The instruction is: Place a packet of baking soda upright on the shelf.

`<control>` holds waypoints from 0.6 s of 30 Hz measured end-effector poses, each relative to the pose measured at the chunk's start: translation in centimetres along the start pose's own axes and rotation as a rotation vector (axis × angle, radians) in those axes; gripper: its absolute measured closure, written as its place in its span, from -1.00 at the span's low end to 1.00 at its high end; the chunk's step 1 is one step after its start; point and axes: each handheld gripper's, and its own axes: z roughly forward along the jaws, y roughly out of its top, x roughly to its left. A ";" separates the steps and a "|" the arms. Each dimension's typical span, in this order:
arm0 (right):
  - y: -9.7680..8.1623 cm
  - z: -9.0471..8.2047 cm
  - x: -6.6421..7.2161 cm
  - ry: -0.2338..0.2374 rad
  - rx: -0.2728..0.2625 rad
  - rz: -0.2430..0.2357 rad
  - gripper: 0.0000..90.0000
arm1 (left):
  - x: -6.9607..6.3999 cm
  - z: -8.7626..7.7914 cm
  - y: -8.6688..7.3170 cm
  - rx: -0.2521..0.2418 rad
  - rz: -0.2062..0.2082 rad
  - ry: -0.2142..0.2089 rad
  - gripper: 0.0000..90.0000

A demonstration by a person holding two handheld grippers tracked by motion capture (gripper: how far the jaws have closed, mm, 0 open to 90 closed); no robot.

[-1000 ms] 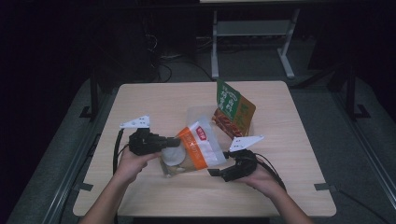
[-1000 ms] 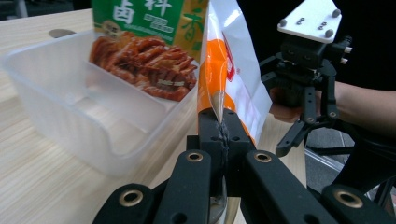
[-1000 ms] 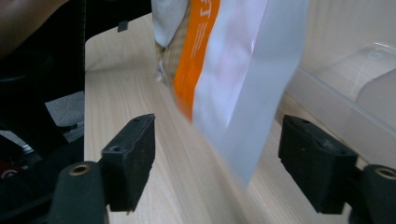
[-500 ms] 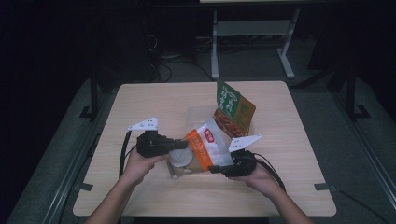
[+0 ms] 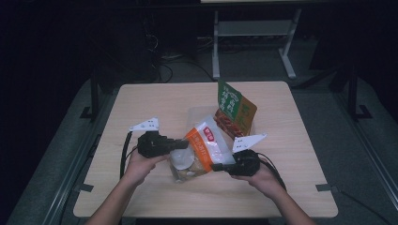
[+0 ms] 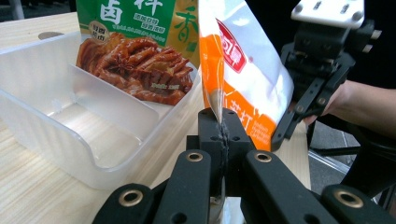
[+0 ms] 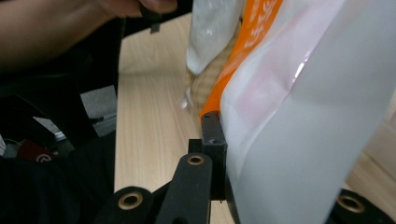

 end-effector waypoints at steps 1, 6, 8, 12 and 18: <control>0.2 -0.2 0.0 -0.003 -0.007 -0.007 1.00 | 0.0 0.0 -0.1 0.001 0.003 0.004 1.00; 1.0 -1.2 0.0 -0.027 -0.037 -0.029 1.00 | -0.1 0.5 -0.5 0.037 0.036 0.019 0.99; 1.3 -1.5 0.2 -0.051 -0.029 -0.061 1.00 | -0.1 0.7 -0.7 0.041 0.039 0.017 0.99; 1.6 -2.0 0.3 -0.048 -0.062 -0.051 0.99 | -0.1 0.6 -0.5 -0.006 0.014 -0.002 1.00; 1.4 -2.0 -0.4 -0.018 -0.097 0.012 0.94 | -0.3 0.3 -0.5 -0.017 0.012 -0.017 1.00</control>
